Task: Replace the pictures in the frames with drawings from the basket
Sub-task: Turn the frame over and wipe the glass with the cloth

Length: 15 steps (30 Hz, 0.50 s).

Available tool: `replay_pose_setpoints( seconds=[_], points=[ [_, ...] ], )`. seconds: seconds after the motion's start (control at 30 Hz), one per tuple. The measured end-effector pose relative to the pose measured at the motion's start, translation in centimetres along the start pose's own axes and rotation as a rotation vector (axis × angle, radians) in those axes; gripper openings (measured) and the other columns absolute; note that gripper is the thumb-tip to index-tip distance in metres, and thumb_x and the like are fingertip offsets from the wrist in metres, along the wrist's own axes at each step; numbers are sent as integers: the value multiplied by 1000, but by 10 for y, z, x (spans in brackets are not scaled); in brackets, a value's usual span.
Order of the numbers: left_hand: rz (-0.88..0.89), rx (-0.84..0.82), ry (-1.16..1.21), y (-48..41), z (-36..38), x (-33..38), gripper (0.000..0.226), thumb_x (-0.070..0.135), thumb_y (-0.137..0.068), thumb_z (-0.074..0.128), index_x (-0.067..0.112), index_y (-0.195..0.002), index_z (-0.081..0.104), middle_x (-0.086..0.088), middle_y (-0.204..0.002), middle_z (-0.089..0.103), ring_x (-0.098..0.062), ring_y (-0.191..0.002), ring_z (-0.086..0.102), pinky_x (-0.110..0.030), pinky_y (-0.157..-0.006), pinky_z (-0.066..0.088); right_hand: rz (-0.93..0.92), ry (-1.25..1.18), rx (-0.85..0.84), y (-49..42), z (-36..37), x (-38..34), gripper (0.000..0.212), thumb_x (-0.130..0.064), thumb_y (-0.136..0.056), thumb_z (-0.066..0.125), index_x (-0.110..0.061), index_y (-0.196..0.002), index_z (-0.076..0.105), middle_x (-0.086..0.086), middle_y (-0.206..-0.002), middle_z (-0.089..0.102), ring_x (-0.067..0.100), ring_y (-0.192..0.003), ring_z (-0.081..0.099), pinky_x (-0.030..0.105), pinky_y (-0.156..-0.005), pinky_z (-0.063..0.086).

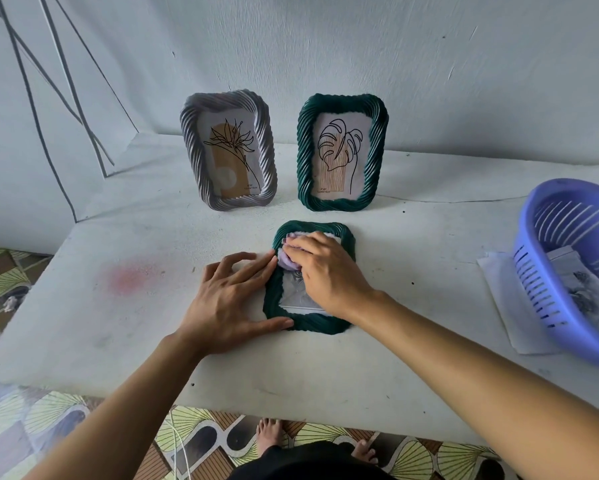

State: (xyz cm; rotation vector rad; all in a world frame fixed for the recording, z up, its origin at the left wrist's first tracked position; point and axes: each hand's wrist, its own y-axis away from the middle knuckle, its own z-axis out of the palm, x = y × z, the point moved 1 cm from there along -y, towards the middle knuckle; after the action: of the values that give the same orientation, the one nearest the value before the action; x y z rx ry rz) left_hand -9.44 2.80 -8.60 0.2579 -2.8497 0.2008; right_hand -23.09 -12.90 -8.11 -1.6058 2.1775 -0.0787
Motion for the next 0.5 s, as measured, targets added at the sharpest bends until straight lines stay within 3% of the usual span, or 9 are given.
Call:
replay_pose_setpoints(
  seconds=[0.13,0.3,0.5],
  points=[
    [-2,2,-1,-1,1,0,99,88,-77,50,29,-155,34,20,-159,31,-10,-142,30,-30,-110,22,-85,-135,-86,26,-6,-8,50,-7,-88,31,-4,-122,69,9,-125,68,25,-112,57,36,-101,47],
    [4,7,2,0,1,-2,99,88,-76,52,30,-155,34,22,-159,30,-9,-142,31,-29,-110,23,-197,-295,-196,54,-21,0,49,12,-82,49,-9,-120,72,4,-123,69,21,-116,58,31,-101,47],
    [-5,-6,13,-1,-1,-1,99,89,-77,50,32,-156,32,25,-159,28,-7,-143,28,-31,-111,22,-237,-306,-229,52,-38,37,51,19,-69,49,-8,-101,79,2,-113,73,19,-105,62,33,-94,49]
  ],
)
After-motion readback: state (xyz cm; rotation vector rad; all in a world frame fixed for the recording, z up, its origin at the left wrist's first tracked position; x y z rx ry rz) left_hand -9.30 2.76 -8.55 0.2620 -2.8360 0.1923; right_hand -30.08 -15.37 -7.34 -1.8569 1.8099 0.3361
